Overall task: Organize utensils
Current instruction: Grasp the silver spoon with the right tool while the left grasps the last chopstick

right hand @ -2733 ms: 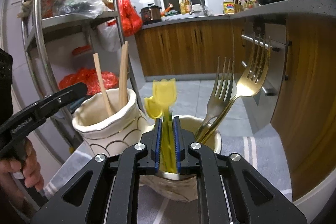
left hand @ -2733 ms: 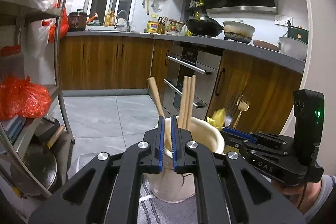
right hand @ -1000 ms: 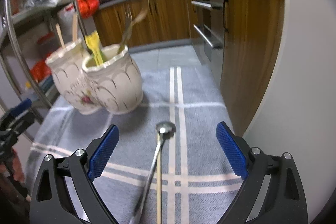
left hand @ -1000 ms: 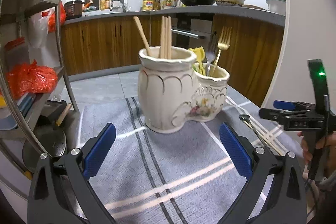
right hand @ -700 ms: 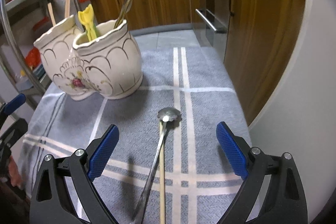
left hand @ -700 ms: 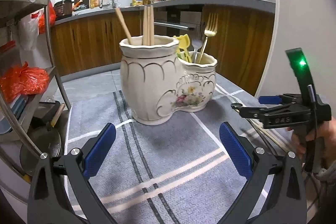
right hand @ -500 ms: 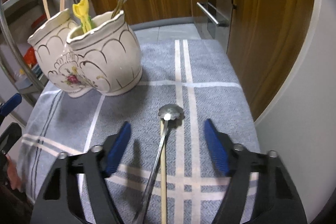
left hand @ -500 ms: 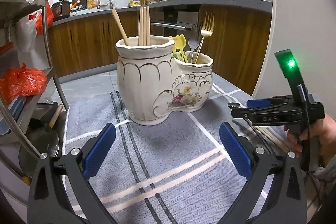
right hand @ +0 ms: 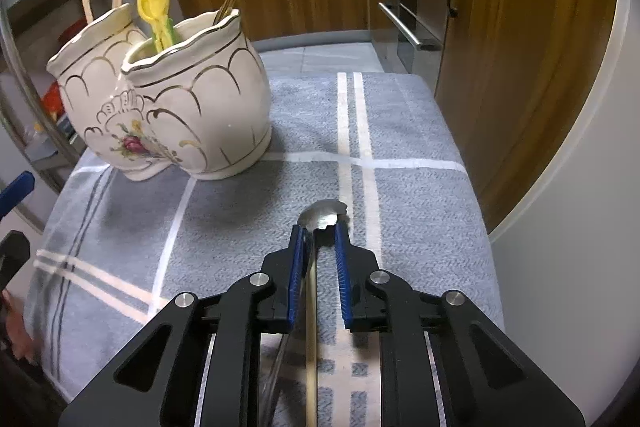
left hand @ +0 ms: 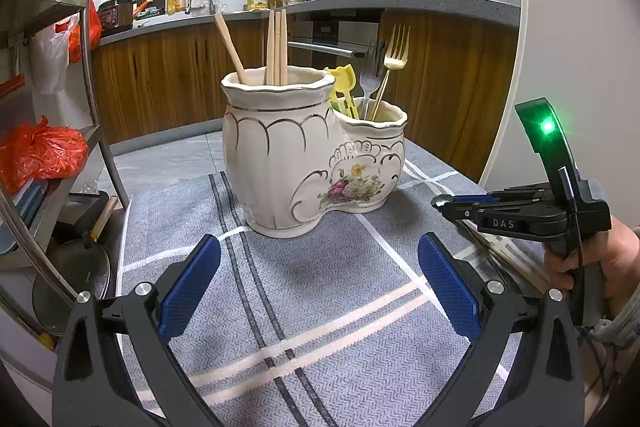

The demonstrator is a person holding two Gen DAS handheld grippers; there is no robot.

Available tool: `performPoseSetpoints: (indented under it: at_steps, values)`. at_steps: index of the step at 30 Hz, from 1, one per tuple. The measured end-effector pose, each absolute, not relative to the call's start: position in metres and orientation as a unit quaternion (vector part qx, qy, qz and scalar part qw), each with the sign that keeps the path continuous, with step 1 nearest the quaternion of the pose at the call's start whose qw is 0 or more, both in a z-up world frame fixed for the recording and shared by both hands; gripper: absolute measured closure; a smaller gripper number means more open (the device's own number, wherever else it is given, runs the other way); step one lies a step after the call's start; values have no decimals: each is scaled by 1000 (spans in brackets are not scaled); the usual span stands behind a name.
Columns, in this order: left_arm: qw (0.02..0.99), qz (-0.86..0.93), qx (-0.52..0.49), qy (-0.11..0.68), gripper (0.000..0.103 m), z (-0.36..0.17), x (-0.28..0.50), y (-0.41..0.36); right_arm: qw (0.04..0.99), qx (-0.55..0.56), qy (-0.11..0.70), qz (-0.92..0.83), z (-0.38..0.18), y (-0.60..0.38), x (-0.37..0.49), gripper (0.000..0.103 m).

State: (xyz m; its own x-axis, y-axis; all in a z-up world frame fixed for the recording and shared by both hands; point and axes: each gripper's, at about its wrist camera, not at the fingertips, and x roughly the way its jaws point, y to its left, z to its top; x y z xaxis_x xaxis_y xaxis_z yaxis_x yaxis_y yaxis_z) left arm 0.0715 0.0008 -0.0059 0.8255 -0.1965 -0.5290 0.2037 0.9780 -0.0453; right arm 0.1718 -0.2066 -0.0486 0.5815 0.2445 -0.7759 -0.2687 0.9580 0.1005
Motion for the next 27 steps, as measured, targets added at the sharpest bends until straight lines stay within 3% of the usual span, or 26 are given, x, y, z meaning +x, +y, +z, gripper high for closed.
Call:
performPoseSetpoints:
  at_steps: [3, 16, 27]
  values:
    - [955, -104, 5, 277, 6, -6, 71, 1, 890, -7, 431, 151, -48, -207, 172, 98]
    - [952, -109, 5, 287, 6, -8, 75, -2, 911, 7, 375, 171, -17, -212, 155, 99]
    - [949, -106, 37, 295, 6, -4, 71, -35, 940, 70, 260, 211, 45, -247, 112, 101]
